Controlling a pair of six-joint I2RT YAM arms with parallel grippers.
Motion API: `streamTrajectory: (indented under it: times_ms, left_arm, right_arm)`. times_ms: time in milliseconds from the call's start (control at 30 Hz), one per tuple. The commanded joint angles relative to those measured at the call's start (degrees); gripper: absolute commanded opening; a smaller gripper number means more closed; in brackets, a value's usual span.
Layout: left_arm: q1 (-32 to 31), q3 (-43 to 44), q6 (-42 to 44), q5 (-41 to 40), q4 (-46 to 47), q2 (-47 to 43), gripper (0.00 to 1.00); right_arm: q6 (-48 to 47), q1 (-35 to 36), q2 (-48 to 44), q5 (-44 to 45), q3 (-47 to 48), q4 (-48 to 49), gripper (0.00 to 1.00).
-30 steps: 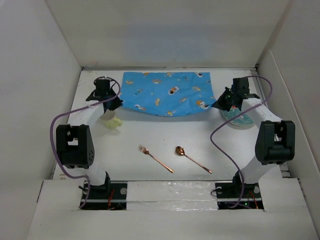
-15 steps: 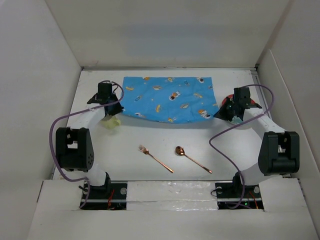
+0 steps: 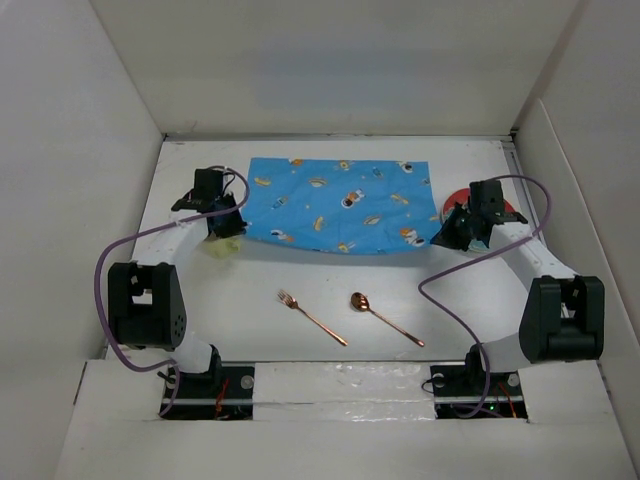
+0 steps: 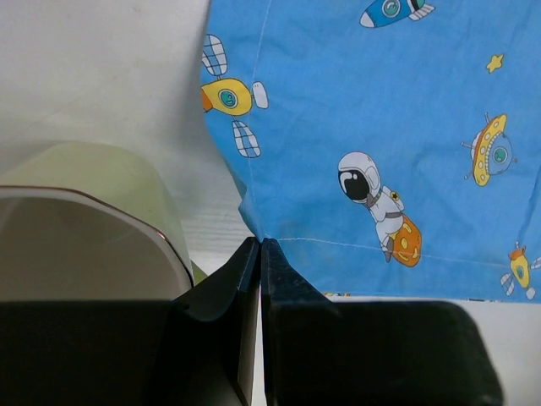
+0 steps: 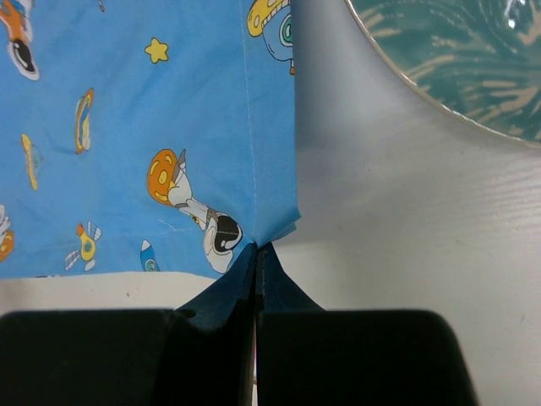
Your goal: Set the dinner table for one person
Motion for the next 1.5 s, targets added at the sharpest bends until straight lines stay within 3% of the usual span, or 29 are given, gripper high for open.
streamTrajectory:
  times_ms: [0, 400, 467, 500, 533, 567, 667, 767, 900, 1033, 1067, 1100, 1133, 1167, 1333, 1400, 1467]
  left_arm:
    - [0.3, -0.8, 2.2, 3.2, -3.1, -3.4, 0.0]
    - [0.3, -3.1, 3.2, 7.7, -4.7, -6.3, 0.0]
    - [0.3, -2.9, 3.2, 8.2, -4.8, -6.5, 0.05]
    - [0.3, -2.4, 3.2, 8.9, -5.0, -6.4, 0.09]
    - [0.3, -2.2, 3.1, 9.1, -5.2, -6.4, 0.19]
    - [0.3, -2.0, 3.1, 9.3, -5.3, -6.4, 0.23]
    - [0.3, -0.1, 3.1, 10.6, -6.0, -6.5, 0.37]
    - [0.3, 1.0, 2.8, 11.5, -6.1, -6.7, 0.42]
    - [0.3, 4.0, 2.3, 13.7, -6.1, -6.9, 0.4]
    - [0.3, 7.0, 0.1, 20.4, -2.5, -7.1, 0.28]
    - [0.3, 7.7, -0.4, 23.1, -1.7, -6.9, 0.23]
    - [0.3, 9.2, -0.9, 24.0, 0.0, -6.9, 0.18]
    - [0.3, 10.0, -1.8, 24.5, 0.9, -6.7, 0.05]
    - [-1.0, 10.9, -2.1, 24.9, 1.5, -6.4, 0.0]
    - [-4.1, 19.0, -3.0, 24.5, 3.8, -4.6, 0.0]
    - [-4.8, 18.8, -4.2, 25.0, 6.1, -5.6, 0.0]
    - [-4.8, 17.7, -3.7, 25.1, 6.7, -8.0, 0.07]
  right_arm:
    - [-1.6, -0.2, -2.6, 1.2, -0.9, -2.7, 0.0]
    - [-2.3, -0.2, -1.4, 2.1, -2.8, -5.3, 0.0]
    - [-2.3, -0.2, -1.3, 2.6, -2.7, -5.8, 0.06]
    - [-2.2, -0.2, -1.2, 3.0, -2.5, -5.9, 0.16]
    - [-2.1, -0.2, -1.3, 3.1, -2.4, -6.1, 0.19]
    - [-2.0, -0.2, -1.4, 3.1, -2.2, -6.3, 0.26]
    - [-1.8, -0.2, -1.9, 4.0, -1.4, -7.1, 0.34]
    - [-1.7, -0.7, -3.0, 4.1, -0.2, -7.8, 0.4]
    - [-0.9, -1.9, -4.9, 3.4, 2.5, -8.7, 0.46]
    - [1.8, -5.6, -9.1, 4.0, 3.3, -5.8, 0.46]
    - [2.7, -6.9, -10.1, 4.2, 3.0, -3.6, 0.15]
    - [4.2, -8.0, -12.2, 4.3, 1.6, -1.9, 0.0]
    - [5.2, -10.5, -13.0, 4.2, 0.6, -0.2, 0.0]
    - [5.7, -12.1, -13.6, 3.4, -0.2, 2.4, 0.0]
    - [11.6, -19.5, -12.6, 4.3, -2.6, 3.1, 0.0]
    - [13.4, -23.3, -11.1, 4.1, -3.2, 3.6, 0.17]
    - [14.2, -25.7, -8.3, 3.3, -3.5, 4.1, 0.33]
